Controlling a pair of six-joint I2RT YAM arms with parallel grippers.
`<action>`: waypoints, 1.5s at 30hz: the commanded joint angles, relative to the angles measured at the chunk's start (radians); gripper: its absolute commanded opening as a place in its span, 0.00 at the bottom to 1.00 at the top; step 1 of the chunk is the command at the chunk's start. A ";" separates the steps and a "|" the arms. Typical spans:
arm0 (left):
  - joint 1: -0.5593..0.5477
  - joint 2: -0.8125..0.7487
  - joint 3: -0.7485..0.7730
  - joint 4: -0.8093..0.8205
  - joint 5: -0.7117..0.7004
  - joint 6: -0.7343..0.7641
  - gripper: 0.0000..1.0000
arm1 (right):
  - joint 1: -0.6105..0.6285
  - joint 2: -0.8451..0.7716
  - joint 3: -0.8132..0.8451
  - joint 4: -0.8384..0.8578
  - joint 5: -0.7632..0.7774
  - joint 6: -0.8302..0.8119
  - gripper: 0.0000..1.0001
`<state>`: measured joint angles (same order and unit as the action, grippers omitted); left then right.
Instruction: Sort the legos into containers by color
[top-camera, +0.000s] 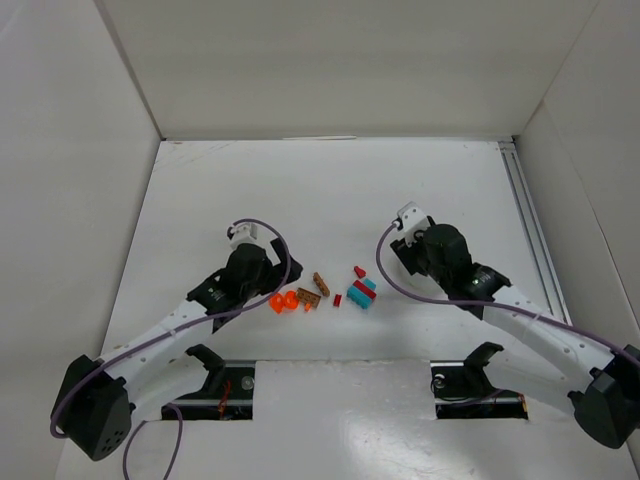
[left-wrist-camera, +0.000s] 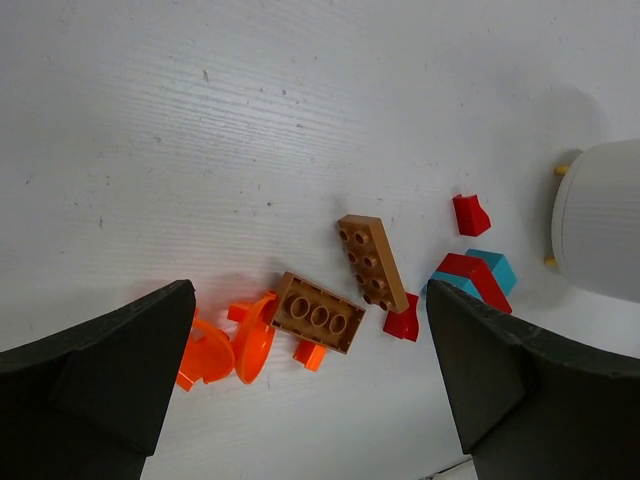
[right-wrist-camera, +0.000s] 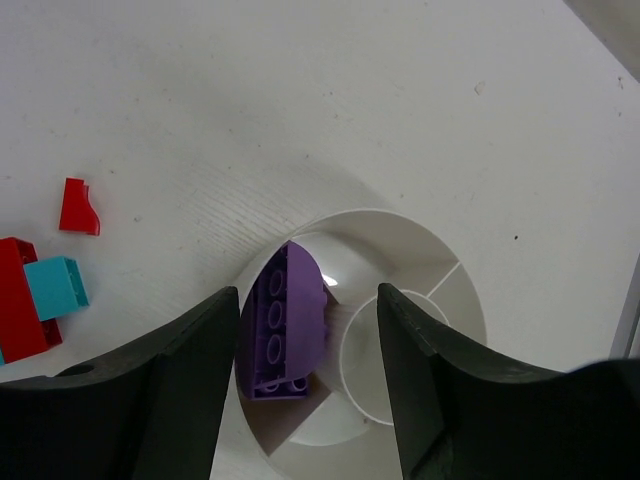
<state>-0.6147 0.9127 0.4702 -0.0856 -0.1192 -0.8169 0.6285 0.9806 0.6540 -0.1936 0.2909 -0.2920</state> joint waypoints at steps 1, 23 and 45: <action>-0.008 0.012 0.058 0.033 0.013 0.038 1.00 | -0.006 -0.039 0.001 0.022 -0.025 0.011 0.63; -0.217 0.394 0.281 0.055 -0.051 -0.008 0.89 | -0.024 -0.302 0.019 -0.225 0.111 0.030 0.94; -0.235 0.652 0.389 -0.066 -0.157 -0.122 0.43 | -0.024 -0.369 0.010 -0.354 0.232 0.086 0.94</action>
<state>-0.8391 1.5394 0.8158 -0.1329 -0.2420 -0.9207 0.6090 0.6308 0.6540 -0.5465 0.4915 -0.2317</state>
